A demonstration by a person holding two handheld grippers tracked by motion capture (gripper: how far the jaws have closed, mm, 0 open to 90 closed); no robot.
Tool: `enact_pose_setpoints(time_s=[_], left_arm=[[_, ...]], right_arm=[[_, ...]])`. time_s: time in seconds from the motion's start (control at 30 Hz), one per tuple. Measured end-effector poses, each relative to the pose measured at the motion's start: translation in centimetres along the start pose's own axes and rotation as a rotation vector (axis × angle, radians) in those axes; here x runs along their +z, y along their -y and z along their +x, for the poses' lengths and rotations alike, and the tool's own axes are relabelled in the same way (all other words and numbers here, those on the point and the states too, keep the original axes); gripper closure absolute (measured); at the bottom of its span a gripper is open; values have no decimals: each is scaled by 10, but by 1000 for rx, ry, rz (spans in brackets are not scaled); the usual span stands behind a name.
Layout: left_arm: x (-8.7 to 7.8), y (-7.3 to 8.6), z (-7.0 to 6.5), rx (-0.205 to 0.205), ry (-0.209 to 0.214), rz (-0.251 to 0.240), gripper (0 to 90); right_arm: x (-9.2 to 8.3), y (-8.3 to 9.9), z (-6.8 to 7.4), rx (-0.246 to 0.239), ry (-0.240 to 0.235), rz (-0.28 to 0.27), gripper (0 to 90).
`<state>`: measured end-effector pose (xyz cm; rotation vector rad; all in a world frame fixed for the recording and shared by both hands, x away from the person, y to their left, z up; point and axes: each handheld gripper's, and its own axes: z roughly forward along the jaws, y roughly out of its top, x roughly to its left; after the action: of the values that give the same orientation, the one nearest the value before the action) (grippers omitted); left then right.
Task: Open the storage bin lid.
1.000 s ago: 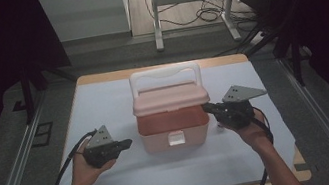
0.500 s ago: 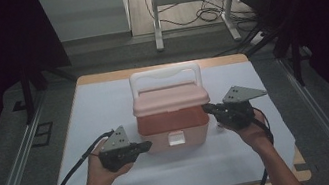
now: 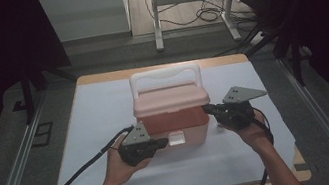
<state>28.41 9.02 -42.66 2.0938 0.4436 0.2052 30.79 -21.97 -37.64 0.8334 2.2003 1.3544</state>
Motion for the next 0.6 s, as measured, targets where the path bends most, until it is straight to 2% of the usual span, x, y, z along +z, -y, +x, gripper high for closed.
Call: enact_pose_setpoints(time_s=[0.3, 0.37, 0.47, 0.6], left_arm=[[15, -10, -1, -4, -1, -10, 898], [19, -11, -1, -11, 14, -19, 898], [27, -13, -2, 1, -4, 8, 898], [33, -11, 0, -3, -14, 28, 898]], right_arm=[[0, 1, 0, 2, 0, -1, 892], [0, 1, -1, 3, -1, -1, 892], [0, 1, -1, 5, -3, 0, 892], [0, 1, -1, 2, -1, 3, 891]])
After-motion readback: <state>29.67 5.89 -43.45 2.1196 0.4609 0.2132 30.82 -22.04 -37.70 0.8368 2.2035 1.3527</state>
